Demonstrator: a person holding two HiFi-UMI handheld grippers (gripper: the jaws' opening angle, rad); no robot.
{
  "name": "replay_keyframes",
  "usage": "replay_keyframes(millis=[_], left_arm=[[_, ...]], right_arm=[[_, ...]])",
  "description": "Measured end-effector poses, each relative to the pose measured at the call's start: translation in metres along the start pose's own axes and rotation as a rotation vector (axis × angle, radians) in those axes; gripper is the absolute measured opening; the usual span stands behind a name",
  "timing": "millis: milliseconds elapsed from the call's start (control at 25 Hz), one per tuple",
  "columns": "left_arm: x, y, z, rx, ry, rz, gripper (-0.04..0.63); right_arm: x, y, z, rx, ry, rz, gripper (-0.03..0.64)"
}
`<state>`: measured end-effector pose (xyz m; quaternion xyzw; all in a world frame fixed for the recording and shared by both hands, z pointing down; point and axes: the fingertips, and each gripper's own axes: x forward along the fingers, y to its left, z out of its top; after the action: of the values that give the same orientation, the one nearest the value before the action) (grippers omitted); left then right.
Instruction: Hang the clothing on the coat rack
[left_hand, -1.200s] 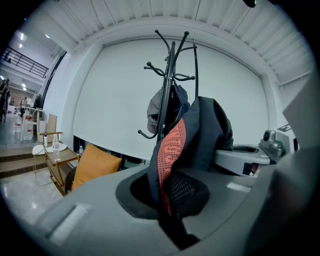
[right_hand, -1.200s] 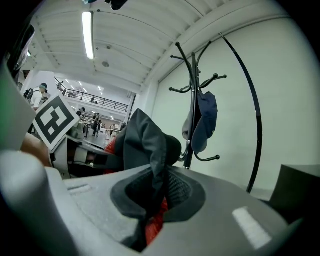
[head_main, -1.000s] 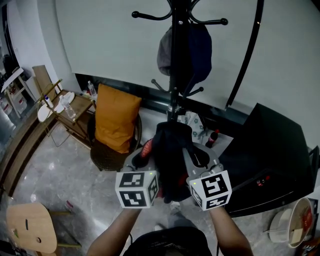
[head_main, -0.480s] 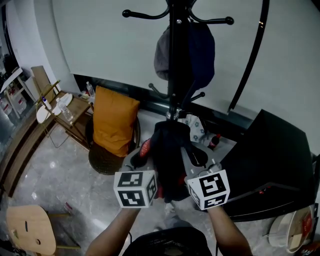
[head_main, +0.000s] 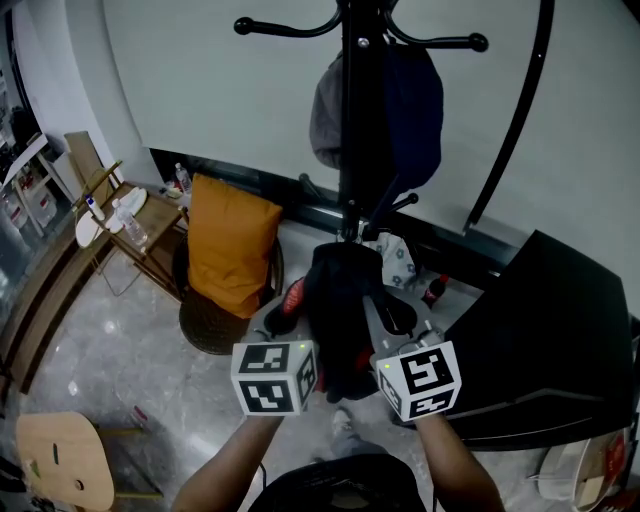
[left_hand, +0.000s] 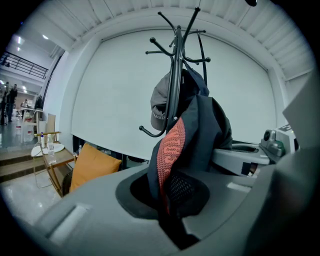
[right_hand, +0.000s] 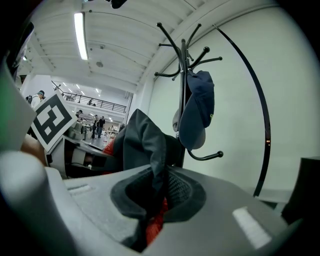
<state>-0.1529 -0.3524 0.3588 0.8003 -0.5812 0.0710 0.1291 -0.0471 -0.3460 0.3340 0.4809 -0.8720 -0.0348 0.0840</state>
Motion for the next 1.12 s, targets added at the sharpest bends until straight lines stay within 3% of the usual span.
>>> replay_keyframes(millis=[1120], left_arm=[[0.064,-0.004,0.008,0.012,0.027,-0.008,0.020]], right_arm=[[0.044,-0.031,-0.013,0.037,-0.006,0.033,0.026]])
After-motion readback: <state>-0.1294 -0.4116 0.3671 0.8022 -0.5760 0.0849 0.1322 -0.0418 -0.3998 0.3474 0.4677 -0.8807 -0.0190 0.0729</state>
